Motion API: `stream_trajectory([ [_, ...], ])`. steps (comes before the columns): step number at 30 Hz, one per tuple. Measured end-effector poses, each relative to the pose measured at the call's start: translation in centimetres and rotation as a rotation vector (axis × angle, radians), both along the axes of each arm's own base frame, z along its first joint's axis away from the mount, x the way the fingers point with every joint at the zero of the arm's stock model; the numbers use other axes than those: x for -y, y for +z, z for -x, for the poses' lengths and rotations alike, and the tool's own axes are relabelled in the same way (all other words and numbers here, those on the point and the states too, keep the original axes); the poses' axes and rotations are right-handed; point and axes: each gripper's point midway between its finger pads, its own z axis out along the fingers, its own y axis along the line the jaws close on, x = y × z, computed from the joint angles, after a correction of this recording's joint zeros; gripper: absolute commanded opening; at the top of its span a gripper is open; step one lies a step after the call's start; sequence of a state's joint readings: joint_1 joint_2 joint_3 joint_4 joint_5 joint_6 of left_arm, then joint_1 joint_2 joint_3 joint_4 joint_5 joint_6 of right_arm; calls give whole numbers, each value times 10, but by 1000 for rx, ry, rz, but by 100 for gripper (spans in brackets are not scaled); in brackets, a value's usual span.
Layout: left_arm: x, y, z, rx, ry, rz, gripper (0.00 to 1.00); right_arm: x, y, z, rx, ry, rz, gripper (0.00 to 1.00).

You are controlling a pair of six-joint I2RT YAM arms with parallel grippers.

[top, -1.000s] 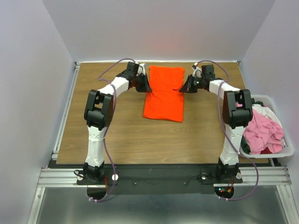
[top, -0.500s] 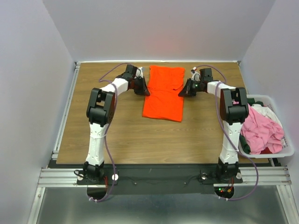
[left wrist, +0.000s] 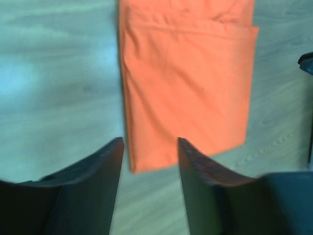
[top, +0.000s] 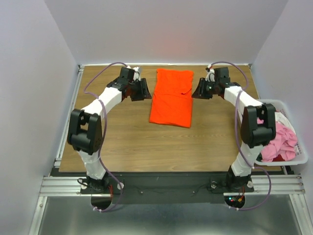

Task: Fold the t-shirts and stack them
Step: Fold the tshirt

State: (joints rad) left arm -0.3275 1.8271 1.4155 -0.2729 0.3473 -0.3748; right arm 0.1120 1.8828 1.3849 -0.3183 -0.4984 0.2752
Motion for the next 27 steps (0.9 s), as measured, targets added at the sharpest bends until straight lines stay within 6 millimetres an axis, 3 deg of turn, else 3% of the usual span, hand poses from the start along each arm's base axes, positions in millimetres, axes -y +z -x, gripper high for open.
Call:
stream_trajectory([
  [2,1,11,18,18,5,-20,62,-5,9,16,13,5,30,40],
  [4,3,6,36,11,3,-54,62,-13,6,37,1,18,81,40],
  [6,5,-11,54,-29,0,-93,58,-21,-5,54,-27,35,131,39],
  [10,4,-50,86,-139,-8,-166,50,-35,-38,92,-109,90,235,27],
  [13,-1,-59,86,-161,17,-192,45,-36,-47,105,-142,106,285,23],
  [24,8,-85,71,-193,27,-221,44,-37,-67,103,-166,109,347,22],
  [27,10,-94,74,-207,19,-238,38,-36,-69,104,-172,109,351,22],
])
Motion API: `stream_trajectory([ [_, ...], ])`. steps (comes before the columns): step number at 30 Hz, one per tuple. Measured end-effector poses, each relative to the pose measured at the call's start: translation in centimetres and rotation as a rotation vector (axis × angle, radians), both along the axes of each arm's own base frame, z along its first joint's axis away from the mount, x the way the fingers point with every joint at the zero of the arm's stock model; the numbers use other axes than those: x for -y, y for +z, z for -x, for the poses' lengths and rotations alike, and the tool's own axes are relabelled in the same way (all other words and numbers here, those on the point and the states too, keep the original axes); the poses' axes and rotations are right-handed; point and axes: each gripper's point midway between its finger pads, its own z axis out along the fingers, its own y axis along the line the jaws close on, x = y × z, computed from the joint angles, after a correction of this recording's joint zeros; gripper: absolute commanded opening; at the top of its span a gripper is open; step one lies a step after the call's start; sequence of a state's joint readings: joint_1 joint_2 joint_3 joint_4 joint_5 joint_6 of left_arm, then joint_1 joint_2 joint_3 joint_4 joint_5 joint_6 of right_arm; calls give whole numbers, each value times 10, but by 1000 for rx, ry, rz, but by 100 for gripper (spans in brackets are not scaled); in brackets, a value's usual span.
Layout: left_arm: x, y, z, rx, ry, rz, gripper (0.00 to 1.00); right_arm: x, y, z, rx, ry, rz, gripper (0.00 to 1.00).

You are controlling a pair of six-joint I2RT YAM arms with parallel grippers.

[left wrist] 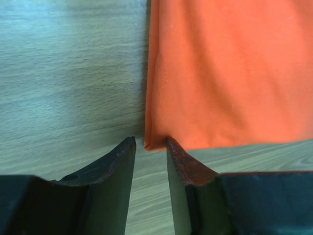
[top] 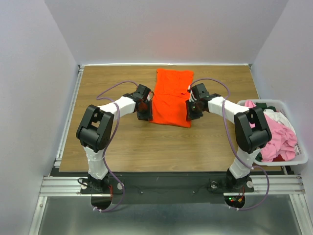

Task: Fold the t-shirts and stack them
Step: Fold the tshirt

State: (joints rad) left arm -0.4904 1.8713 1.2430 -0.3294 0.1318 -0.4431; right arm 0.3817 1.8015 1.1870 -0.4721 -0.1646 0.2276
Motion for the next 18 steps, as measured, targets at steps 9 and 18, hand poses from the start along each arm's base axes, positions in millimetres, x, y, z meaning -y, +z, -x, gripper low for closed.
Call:
stream_trajectory([
  [9,-3,-12,10,-12,3,-19,20,9,-16,22,-54,8,23,23],
  [18,-5,-14,69,-67,-11,-1,19,18,-19,68,-128,14,28,23],
])
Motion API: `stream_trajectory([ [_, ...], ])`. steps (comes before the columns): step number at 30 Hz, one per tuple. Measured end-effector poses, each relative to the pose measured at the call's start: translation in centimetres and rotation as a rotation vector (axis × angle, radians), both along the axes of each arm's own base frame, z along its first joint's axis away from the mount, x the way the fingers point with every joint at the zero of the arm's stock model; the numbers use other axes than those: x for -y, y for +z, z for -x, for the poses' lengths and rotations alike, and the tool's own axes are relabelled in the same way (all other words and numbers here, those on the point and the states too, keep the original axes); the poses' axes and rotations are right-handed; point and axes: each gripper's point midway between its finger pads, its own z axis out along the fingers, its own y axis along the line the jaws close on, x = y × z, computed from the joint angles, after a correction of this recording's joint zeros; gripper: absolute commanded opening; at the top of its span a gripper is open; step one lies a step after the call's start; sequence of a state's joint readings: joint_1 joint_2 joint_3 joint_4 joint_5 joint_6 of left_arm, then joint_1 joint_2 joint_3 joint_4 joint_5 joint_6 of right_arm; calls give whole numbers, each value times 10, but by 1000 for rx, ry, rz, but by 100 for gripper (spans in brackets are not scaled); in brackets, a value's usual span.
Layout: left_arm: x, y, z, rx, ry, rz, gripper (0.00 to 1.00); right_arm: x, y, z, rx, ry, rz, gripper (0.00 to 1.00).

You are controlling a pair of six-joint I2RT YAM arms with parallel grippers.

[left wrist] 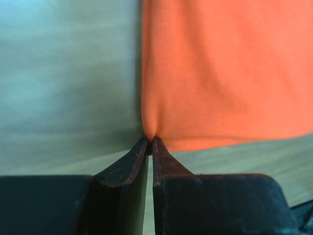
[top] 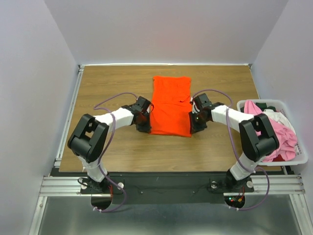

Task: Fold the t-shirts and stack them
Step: Fold the tshirt

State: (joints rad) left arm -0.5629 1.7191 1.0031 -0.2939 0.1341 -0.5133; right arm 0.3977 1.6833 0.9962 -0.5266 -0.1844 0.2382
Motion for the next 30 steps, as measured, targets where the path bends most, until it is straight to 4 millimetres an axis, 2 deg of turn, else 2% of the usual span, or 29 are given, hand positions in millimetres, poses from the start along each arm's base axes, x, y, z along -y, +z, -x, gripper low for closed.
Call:
stream_trajectory([
  [3,5,0,26,-28,-18,16,24,1,5,14,-24,-7,0,23],
  [4,4,0,35,-43,-17,20,27,1,7,18,-29,-11,-1,28],
  [5,2,0,43,-53,-17,21,34,1,13,22,-30,-22,-5,39],
  [8,-4,2,63,-90,3,18,43,0,34,25,1,-68,-32,49],
  [10,-9,8,70,-99,31,25,45,-2,53,23,39,-111,-69,55],
  [14,-4,31,65,-55,90,90,48,-5,70,22,68,-187,-117,56],
  [17,1,43,60,-24,118,136,48,-4,61,30,32,-222,-115,55],
  [19,3,42,58,-22,125,146,47,-4,50,40,-9,-238,-101,55],
  [24,6,29,57,-50,133,142,44,-1,28,58,-84,-270,-71,52],
  [30,8,14,58,-86,129,123,42,-4,14,61,-121,-285,-53,52],
])
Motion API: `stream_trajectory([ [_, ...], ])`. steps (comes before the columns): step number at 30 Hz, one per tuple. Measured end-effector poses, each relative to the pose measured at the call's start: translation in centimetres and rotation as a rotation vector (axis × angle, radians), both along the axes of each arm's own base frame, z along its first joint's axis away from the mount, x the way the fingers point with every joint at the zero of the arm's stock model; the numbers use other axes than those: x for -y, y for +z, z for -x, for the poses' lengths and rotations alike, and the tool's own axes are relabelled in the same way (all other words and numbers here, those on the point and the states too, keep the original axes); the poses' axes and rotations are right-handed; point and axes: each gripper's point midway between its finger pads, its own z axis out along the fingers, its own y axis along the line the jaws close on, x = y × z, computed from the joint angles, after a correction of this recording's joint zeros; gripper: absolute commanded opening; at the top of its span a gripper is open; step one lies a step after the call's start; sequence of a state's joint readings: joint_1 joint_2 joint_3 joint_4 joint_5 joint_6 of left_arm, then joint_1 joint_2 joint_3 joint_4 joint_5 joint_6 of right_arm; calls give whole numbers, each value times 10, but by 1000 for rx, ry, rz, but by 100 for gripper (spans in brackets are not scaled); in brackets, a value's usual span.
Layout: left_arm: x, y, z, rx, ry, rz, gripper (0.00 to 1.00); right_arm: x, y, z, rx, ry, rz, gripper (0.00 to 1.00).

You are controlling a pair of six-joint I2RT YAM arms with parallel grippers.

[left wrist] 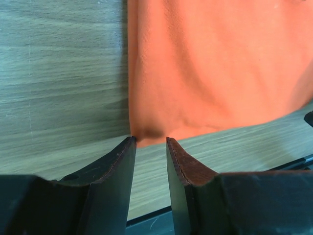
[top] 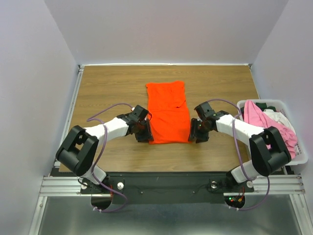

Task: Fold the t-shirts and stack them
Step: Fold the tshirt

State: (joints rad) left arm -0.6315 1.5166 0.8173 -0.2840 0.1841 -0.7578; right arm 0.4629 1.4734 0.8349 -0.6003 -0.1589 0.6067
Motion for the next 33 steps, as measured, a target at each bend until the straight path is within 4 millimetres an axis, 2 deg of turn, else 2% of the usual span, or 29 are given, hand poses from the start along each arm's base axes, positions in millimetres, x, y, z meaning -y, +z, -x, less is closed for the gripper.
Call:
stream_trajectory([
  [12,2,1,-1,7,-5,6,42,-11,-14,-3,-9,3,18,51],
  [18,-1,-1,0,5,-11,-8,42,-15,-17,-4,-18,-12,17,43],
  [33,-10,-6,6,-13,-15,-55,43,-16,-17,-6,-22,-22,51,43],
])
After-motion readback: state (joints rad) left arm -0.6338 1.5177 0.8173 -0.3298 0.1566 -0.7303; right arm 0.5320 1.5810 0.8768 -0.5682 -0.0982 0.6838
